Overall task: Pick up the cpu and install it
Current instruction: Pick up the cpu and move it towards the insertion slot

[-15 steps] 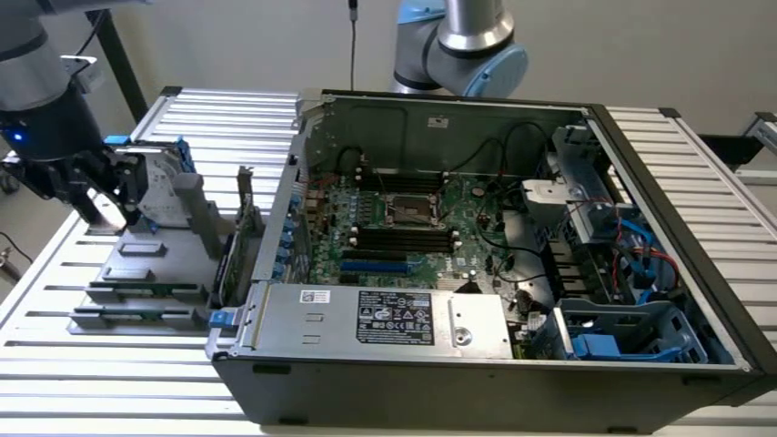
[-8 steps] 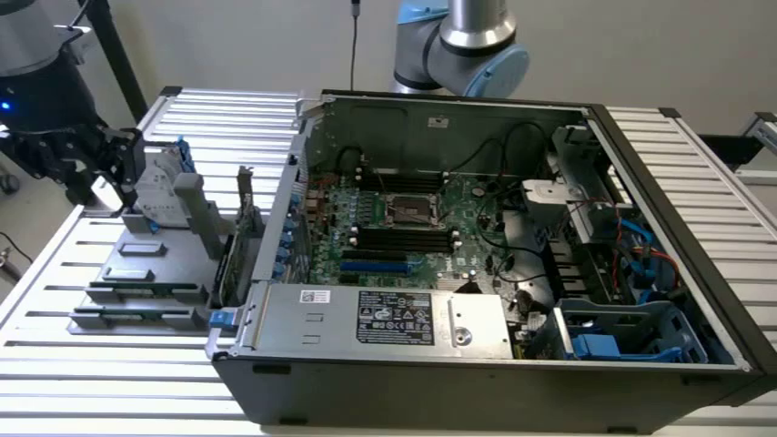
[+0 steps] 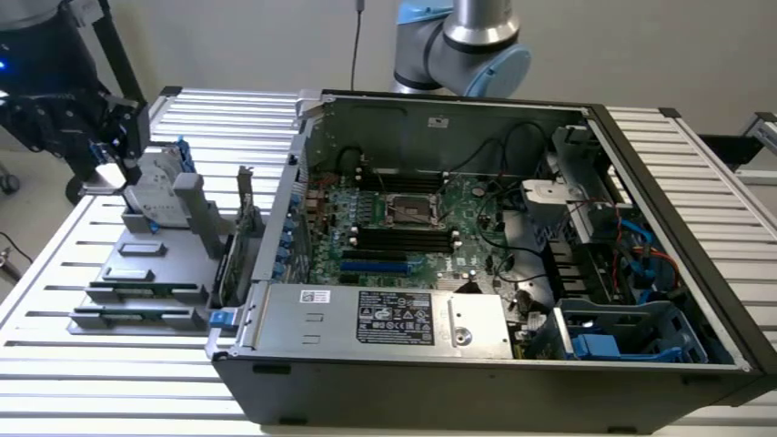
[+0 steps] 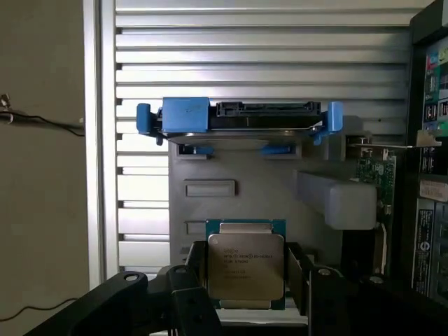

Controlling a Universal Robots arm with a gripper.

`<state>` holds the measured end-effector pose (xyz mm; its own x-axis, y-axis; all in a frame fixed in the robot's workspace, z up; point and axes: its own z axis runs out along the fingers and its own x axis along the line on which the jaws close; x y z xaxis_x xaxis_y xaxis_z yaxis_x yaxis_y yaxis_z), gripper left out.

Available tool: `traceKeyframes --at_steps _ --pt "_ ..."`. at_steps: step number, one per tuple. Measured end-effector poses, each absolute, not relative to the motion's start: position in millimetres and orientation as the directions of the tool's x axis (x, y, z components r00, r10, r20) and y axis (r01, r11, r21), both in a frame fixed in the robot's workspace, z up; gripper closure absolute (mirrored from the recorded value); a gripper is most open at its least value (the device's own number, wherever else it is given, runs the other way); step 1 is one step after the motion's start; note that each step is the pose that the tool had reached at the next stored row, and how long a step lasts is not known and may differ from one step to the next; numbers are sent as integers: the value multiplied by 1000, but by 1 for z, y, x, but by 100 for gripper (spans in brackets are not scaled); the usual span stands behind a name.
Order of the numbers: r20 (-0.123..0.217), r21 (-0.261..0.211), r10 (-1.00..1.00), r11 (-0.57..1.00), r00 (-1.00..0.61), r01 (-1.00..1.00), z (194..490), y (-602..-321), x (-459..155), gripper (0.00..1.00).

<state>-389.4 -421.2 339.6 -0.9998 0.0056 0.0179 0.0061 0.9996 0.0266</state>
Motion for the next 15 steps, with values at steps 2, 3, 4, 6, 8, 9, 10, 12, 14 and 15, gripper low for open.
traceKeyframes --at_steps 2,3,4,6,8,9,10,12,14,15 --pt "18 27 5 1000 -1000 6 349 -421 -384 45" --pt "18 27 5 1000 -1000 6 353 -421 -381 45" --pt "18 27 5 1000 -1000 6 358 -420 -377 45" --pt "18 27 5 1000 -1000 6 366 -420 -369 45" --pt "18 27 5 1000 -1000 6 372 -419 -360 45" --pt "18 27 5 1000 -1000 6 374 -418 -356 45" --pt "18 27 5 1000 -1000 6 375 -418 -352 45" --pt "18 27 5 1000 -1000 6 377 -417 -344 45" --pt "18 27 5 1000 -1000 6 378 -416 -335 45" --pt "18 27 5 1000 -1000 6 379 -416 -331 45"
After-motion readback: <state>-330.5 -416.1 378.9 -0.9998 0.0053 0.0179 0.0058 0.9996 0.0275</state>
